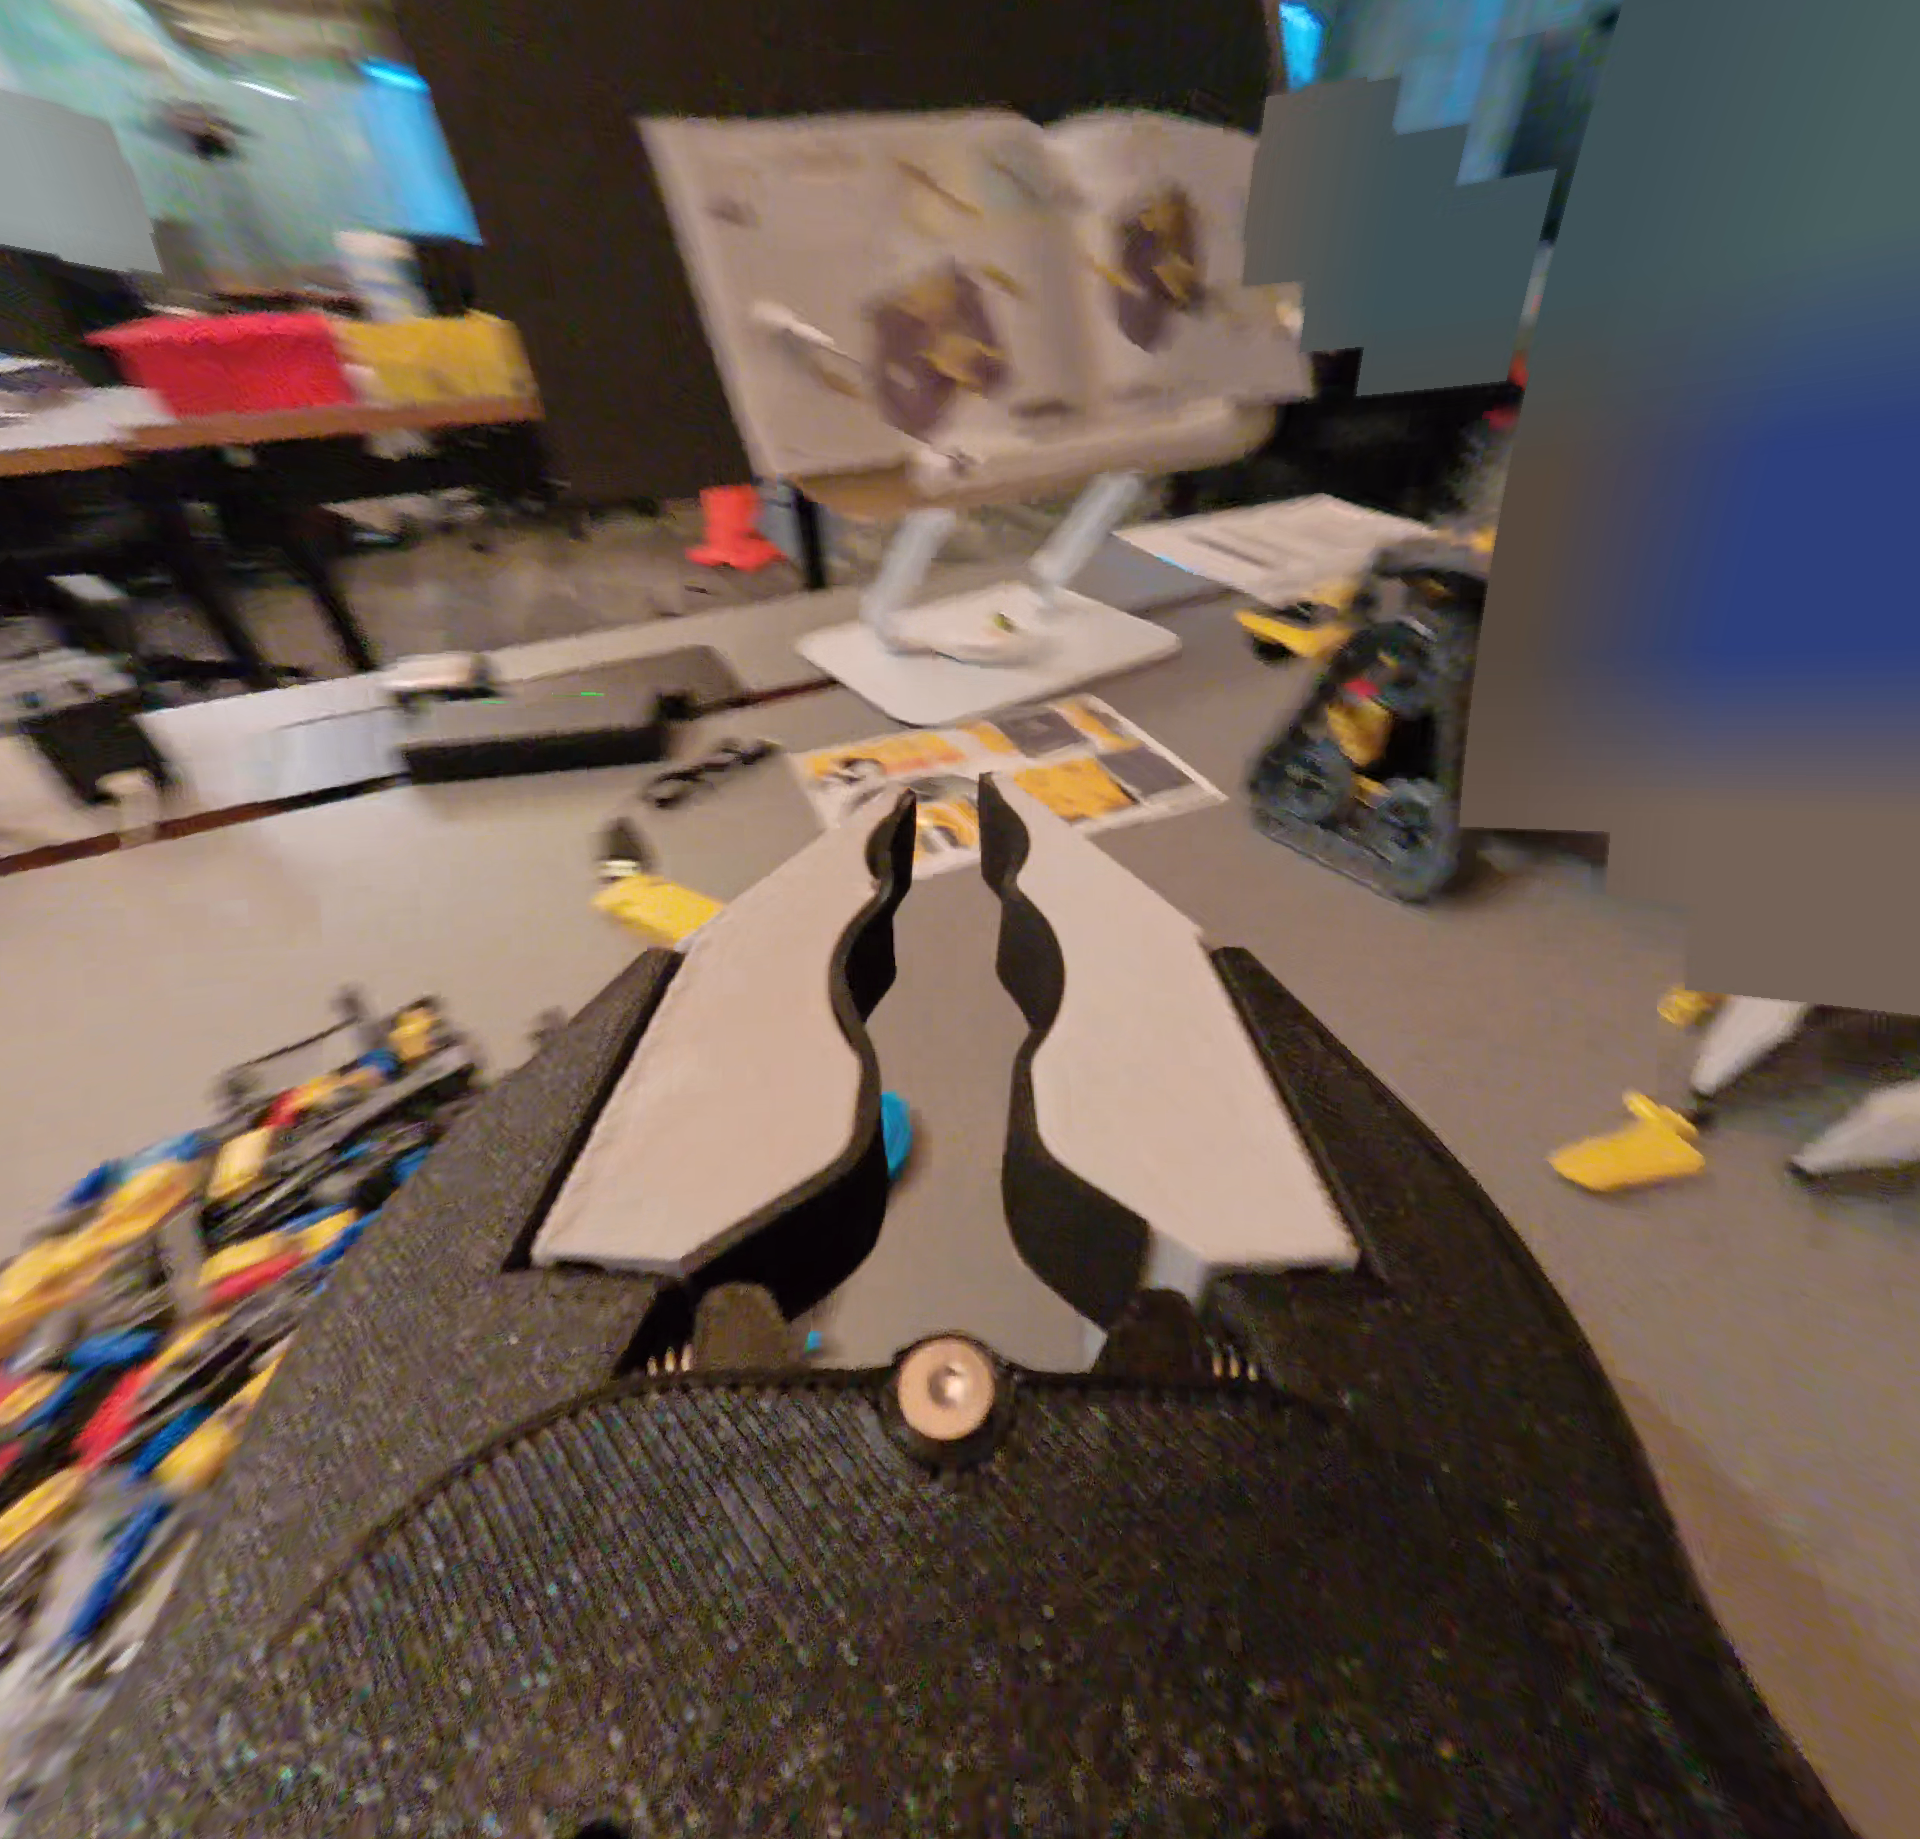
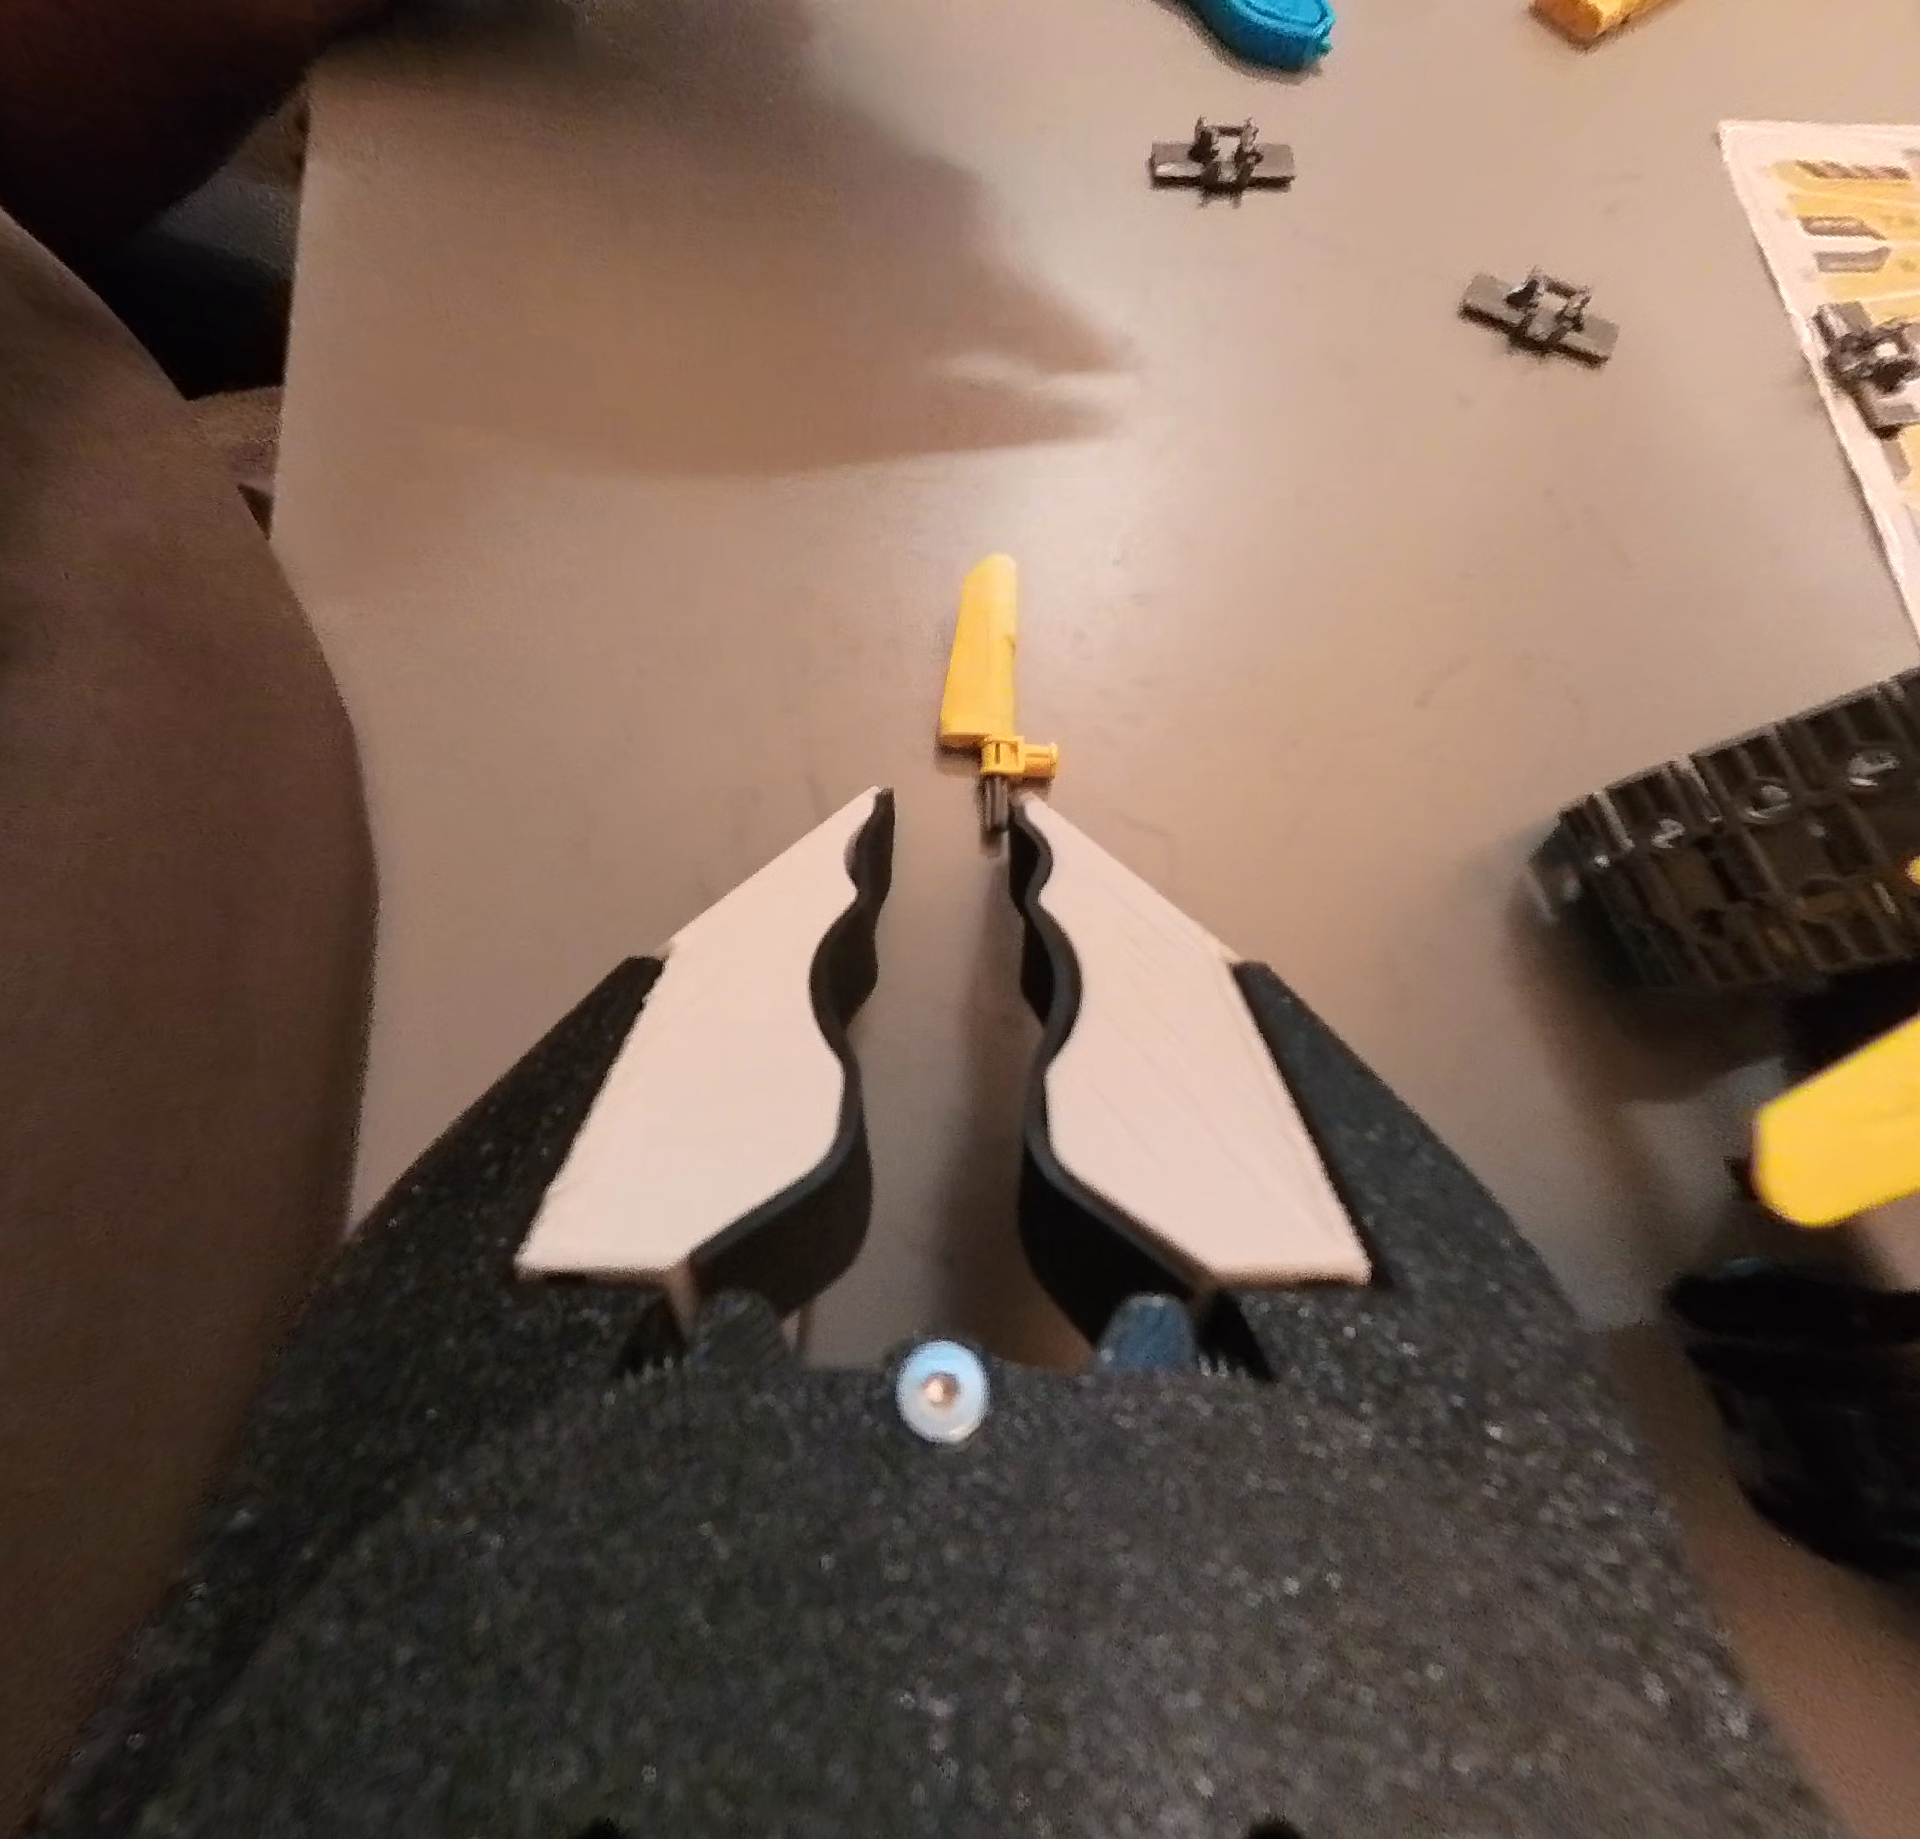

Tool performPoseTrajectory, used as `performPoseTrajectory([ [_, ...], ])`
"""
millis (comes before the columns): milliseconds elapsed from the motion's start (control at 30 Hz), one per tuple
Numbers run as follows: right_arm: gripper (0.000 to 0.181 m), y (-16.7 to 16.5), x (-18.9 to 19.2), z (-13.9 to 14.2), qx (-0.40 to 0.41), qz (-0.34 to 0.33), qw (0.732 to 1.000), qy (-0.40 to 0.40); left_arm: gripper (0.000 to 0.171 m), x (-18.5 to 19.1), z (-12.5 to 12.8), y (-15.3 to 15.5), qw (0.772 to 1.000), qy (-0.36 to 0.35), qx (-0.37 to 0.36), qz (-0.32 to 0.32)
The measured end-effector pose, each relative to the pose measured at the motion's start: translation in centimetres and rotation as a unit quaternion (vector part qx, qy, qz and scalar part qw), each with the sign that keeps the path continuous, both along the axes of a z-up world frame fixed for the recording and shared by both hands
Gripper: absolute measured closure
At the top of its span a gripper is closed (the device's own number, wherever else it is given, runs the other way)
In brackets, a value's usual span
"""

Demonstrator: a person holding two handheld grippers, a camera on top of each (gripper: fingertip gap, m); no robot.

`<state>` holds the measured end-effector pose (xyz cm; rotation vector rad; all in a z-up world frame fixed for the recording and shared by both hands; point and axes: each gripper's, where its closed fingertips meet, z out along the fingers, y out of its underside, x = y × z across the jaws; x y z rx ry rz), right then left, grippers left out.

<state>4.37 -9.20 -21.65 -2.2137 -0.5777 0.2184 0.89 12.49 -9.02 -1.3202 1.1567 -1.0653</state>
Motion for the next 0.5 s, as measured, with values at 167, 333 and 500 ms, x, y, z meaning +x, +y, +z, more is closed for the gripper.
performPoseTrajectory([
  [167, 0.155, 0.3, 0.6, 1.4, 0.033, -0.014, 0.999, 0.030, 0.160, -4.1, -0.3, 5.7, 0.994, 0.017, -0.018, 0.108],
  [333, 0.150, 0.8, 1.1, 2.3, 0.056, -0.024, 0.997, 0.051, 0.158, -6.0, -1.3, 8.3, 0.987, 0.059, -0.043, 0.144],
  [500, 0.150, 1.2, 1.6, 1.9, 0.049, -0.034, 0.997, 0.039, 0.162, -7.4, -3.5, 11.0, 0.971, 0.118, -0.054, 0.200],
])
